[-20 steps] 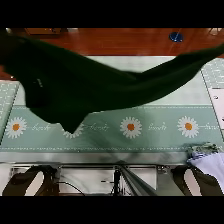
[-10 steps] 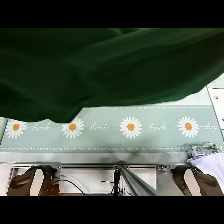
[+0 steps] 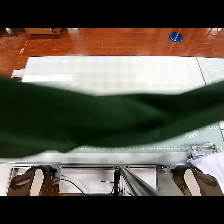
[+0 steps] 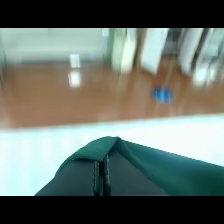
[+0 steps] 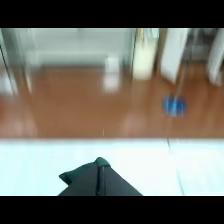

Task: Fold the shirts.

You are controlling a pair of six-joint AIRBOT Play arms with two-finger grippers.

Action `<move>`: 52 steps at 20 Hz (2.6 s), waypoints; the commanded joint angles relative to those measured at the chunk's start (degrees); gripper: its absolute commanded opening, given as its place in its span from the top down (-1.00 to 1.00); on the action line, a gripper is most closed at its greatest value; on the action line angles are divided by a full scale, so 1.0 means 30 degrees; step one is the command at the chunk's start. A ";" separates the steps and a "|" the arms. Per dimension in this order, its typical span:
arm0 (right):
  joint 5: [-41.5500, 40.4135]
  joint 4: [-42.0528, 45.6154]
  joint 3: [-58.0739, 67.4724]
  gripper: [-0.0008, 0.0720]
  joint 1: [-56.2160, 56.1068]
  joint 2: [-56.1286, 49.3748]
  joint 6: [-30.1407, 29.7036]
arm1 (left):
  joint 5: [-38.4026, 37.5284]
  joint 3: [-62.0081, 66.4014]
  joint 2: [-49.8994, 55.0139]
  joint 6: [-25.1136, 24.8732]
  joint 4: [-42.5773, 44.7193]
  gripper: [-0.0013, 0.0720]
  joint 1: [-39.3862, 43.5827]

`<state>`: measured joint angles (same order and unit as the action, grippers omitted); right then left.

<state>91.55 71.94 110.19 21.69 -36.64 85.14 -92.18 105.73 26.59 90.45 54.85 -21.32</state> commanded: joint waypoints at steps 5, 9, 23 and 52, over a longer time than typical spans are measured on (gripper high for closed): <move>0.3038 0.0168 -0.3934 0.90 -0.0007 -0.2455 -0.0903 | -0.3730 -0.5311 0.1035 -0.1362 0.1603 0.91 0.0073; 0.0765 -0.1428 -0.5348 0.90 -0.0007 -0.7628 -0.0911 | 0.0583 -1.0870 0.3657 -0.3322 0.0918 0.91 0.0182; -0.8291 -0.4670 -0.5348 0.90 -0.0022 -1.7522 -0.1464 | 0.8823 -1.0069 1.8571 -0.5013 -0.1661 0.91 0.3286; -0.2484 -0.4116 -1.5387 -0.38 0.3461 -1.2896 -0.6186 | 0.1617 -2.2411 1.5234 -1.0440 -0.1290 -0.33 -0.3351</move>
<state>84.40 64.45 71.18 28.95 -78.15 69.49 -87.81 47.83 74.48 61.47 50.94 -29.87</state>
